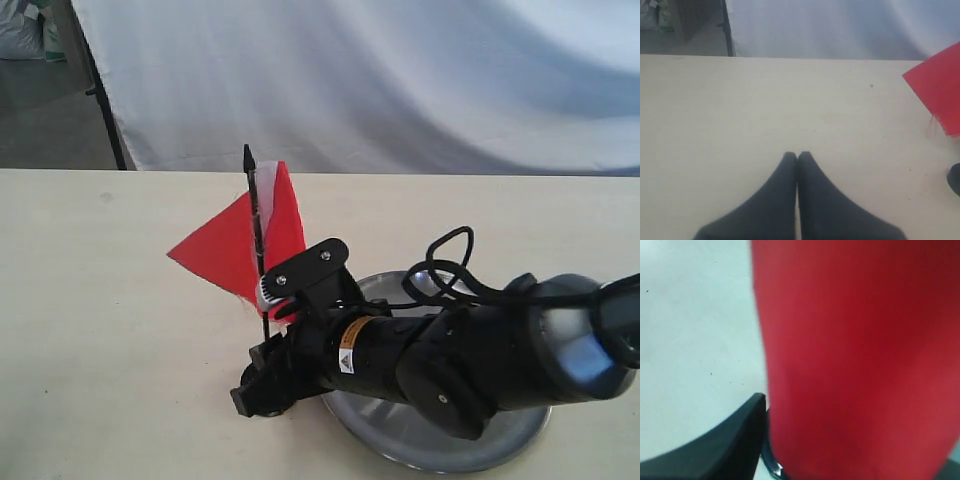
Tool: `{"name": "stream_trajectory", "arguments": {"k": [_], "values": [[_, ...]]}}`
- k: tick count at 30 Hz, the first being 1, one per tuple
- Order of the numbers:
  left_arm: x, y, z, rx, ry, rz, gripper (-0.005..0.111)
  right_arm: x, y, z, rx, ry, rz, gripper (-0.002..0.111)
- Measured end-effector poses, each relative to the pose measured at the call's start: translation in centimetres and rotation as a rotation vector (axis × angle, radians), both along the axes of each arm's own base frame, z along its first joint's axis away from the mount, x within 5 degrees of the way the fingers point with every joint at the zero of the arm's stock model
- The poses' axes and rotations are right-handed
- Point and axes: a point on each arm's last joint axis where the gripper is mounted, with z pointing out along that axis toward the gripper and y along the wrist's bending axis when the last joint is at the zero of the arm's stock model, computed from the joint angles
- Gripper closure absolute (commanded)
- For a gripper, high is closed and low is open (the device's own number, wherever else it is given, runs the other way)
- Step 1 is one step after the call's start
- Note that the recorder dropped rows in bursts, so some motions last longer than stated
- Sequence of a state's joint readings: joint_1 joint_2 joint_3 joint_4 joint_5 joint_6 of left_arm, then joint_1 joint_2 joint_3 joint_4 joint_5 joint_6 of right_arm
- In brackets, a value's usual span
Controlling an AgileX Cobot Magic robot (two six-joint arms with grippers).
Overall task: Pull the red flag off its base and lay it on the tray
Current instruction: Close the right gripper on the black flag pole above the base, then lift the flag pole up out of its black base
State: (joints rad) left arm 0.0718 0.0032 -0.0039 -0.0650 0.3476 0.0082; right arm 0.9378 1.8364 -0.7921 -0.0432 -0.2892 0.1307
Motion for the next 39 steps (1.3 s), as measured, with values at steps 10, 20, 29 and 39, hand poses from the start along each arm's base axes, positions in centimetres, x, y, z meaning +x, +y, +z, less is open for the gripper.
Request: {"name": "stream_trajectory", "arguments": {"k": [10, 20, 29, 39], "values": [[0.0, 0.0, 0.0, 0.000, 0.000, 0.000, 0.107, 1.4, 1.9, -0.1, 0.012, -0.008, -0.002, 0.062], [0.0, 0.0, 0.0, 0.000, 0.000, 0.000, 0.107, 1.5, 2.2, -0.4, -0.022, 0.018, -0.002, 0.109], [0.0, 0.0, 0.0, 0.000, 0.000, 0.000, 0.107, 1.5, 2.2, -0.2, -0.031, 0.022, -0.002, 0.109], [0.0, 0.0, 0.0, 0.000, 0.000, 0.000, 0.107, 0.6, 0.7, 7.1, 0.058, -0.047, -0.007, 0.109]]}}
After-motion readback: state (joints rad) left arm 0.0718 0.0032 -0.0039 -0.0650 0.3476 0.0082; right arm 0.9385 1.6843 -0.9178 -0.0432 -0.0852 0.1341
